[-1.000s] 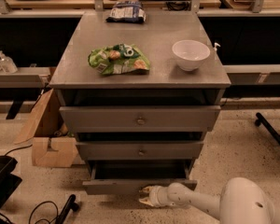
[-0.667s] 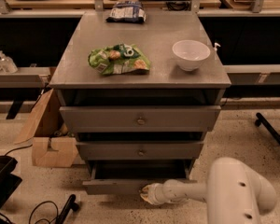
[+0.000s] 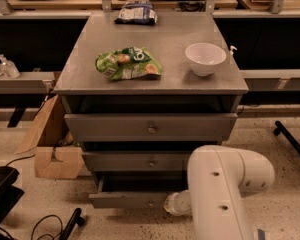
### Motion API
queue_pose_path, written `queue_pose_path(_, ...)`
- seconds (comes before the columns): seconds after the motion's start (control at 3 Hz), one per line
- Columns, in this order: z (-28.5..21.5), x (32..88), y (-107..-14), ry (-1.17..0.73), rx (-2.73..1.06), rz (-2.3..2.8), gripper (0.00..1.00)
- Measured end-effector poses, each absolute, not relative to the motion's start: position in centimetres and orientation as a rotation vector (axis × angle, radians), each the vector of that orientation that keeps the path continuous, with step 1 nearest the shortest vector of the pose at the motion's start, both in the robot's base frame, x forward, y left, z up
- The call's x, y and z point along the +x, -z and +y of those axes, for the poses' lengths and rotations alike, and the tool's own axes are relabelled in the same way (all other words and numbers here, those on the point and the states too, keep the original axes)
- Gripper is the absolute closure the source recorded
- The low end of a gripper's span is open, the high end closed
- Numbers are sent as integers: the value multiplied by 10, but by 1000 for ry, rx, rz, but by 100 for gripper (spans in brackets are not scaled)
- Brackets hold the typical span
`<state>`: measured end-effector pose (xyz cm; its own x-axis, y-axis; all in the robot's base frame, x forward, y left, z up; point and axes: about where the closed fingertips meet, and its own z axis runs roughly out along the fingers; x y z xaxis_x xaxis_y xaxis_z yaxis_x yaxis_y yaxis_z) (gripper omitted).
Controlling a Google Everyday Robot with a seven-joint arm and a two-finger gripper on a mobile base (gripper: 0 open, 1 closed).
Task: Close bottom drawer
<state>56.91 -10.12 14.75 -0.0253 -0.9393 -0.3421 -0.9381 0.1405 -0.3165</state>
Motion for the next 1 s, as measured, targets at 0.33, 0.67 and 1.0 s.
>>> queue_pose_path(0.33, -117, 579, -144, 59, -1799, 1958, 100)
queue_pose_path(0.67, -127, 593, -140, 79, -1793, 1949, 100)
queue_pose_path(1.0, -127, 593, -140, 79, -1793, 1949, 100)
